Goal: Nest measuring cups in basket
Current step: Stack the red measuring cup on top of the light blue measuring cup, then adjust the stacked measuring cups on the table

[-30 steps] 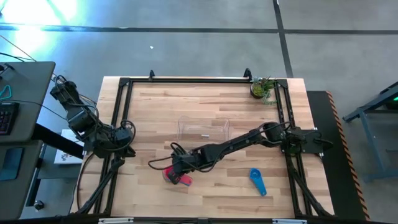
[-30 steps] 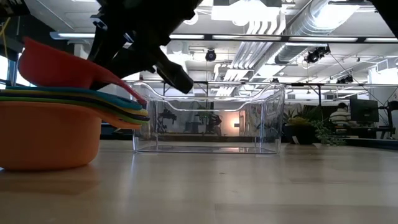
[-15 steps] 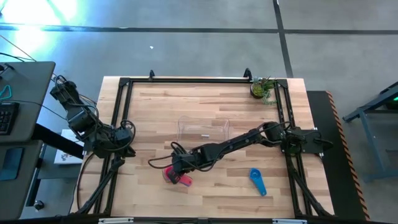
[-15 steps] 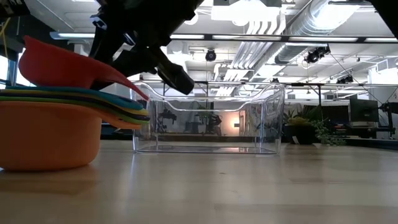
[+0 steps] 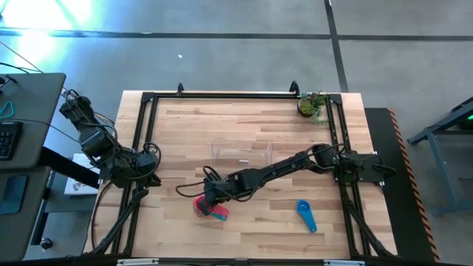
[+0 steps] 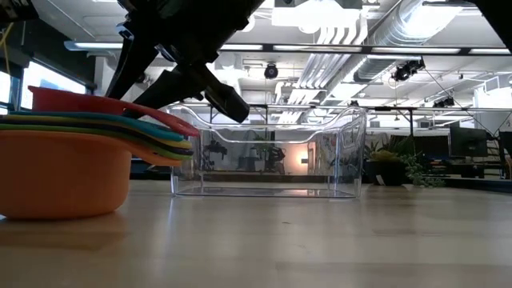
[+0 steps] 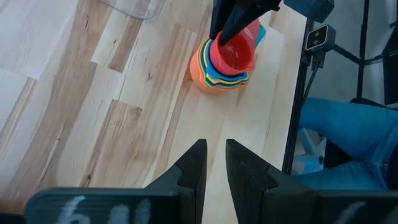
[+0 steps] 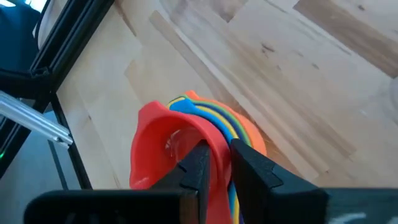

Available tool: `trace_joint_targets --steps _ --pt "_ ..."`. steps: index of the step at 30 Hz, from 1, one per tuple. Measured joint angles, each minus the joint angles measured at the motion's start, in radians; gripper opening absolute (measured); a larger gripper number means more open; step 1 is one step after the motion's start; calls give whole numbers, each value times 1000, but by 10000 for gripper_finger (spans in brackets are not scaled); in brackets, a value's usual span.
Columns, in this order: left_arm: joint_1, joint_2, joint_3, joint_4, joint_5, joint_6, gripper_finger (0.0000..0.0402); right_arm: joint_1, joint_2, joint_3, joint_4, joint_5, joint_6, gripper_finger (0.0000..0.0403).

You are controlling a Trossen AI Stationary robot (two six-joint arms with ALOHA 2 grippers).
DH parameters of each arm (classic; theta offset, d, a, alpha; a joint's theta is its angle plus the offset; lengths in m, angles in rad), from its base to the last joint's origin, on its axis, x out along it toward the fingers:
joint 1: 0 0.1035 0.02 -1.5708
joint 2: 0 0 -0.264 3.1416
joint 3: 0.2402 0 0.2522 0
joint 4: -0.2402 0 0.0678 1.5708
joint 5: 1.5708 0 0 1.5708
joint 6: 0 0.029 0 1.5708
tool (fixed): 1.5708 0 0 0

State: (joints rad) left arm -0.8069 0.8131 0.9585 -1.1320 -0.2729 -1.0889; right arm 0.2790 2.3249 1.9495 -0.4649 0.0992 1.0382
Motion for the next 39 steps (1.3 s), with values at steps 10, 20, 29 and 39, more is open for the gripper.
trace_joint_targets --steps 10,20,29,39 --pt "0 0 0 0 0 -4 51 0 0 0 5 -28 -6 58" --pt "0 0 0 0 27 -10 51 1 0 0 2 -45 -25 58" --pt "0 0 1 0 27 -10 51 3 -32 0 -40 -37 -26 58" --pt "0 0 1 1 27 -10 51 3 -42 0 -77 -23 -26 58"
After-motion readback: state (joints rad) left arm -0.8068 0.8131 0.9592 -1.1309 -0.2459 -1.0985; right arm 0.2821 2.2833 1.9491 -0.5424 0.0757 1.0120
